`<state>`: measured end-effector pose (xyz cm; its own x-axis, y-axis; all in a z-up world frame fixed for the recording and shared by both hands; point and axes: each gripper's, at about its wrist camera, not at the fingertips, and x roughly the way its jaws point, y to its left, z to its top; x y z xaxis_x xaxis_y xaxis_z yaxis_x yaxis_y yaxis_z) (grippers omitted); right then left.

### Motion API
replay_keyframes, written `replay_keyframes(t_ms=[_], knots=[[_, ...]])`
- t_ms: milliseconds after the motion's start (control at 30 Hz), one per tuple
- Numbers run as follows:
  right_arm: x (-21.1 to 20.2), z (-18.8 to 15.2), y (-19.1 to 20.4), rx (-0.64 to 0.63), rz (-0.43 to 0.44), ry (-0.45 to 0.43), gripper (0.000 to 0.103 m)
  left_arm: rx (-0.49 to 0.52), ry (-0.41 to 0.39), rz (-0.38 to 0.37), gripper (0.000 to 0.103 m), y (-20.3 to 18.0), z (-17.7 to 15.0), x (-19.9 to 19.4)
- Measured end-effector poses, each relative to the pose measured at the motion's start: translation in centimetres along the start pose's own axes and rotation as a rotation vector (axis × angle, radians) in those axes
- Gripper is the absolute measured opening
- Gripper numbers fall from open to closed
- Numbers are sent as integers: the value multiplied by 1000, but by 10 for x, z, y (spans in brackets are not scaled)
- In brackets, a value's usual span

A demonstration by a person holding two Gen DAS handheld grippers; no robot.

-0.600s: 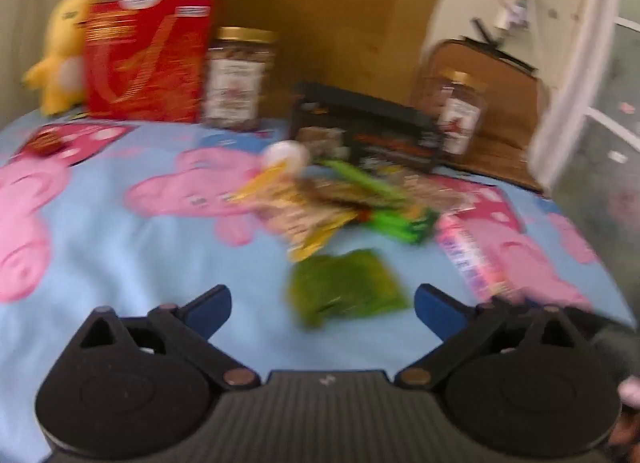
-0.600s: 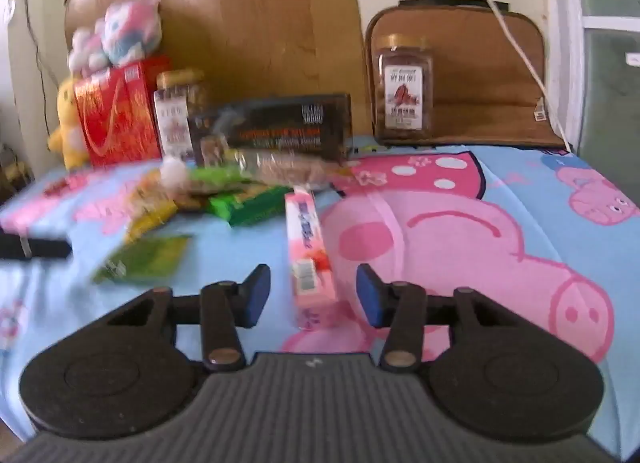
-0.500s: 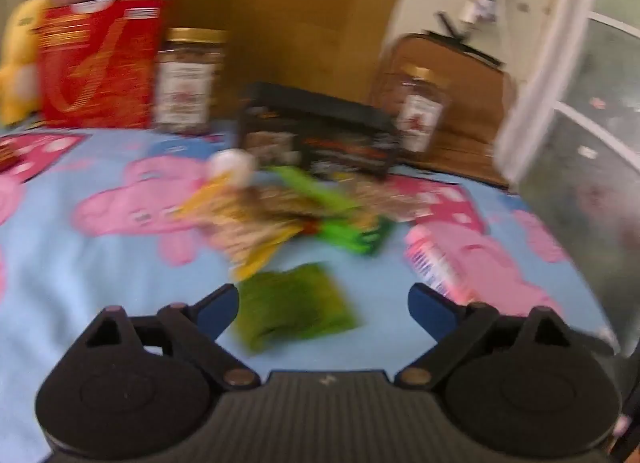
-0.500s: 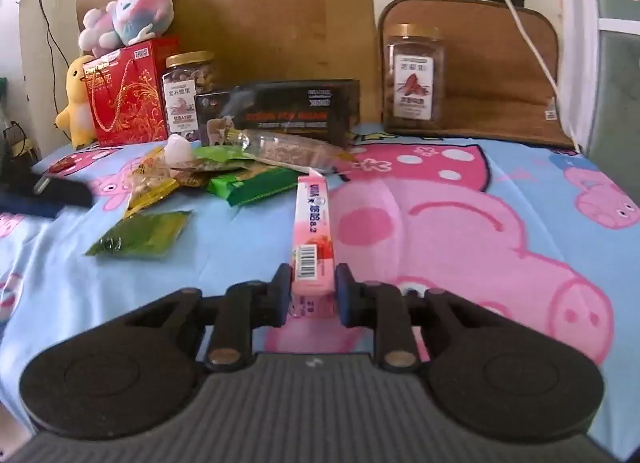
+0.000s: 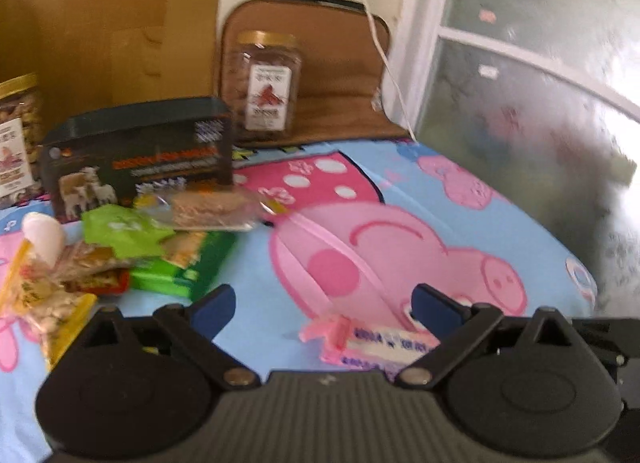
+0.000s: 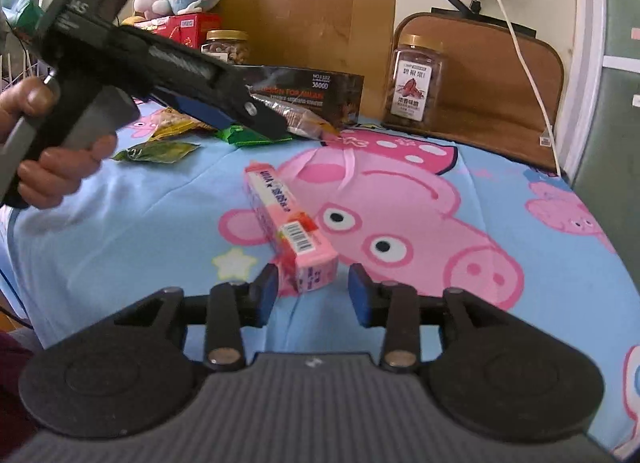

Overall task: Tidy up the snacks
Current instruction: 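Grasp the pink UHA candy box with the left tool and lift it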

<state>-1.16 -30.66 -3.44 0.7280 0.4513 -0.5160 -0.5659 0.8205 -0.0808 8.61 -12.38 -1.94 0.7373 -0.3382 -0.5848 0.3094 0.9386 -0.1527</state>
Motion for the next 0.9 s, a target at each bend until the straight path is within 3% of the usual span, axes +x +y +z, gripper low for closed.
replay_keyframes(t_ms=[200,233,300,433,700,900], knots=[[-1,-1,-1,34,5,-3,42,113,-23,-48,97,-14,-8,4],[-1,-1,-1,40,3,0,42,114,-10,-57,91,-14,-9,7],[-2,0,0,45,-6,6,41,91,33,-97,78,-11,-9,11],[-3,-1,1,57,-13,17,38,35,31,-122,68,-6,-16,5],[1,4,4,64,-32,9,27,-44,-3,-85,67,2,-13,-7],[10,53,3,48,24,-97,27,-54,-174,4,67,30,28,-48]])
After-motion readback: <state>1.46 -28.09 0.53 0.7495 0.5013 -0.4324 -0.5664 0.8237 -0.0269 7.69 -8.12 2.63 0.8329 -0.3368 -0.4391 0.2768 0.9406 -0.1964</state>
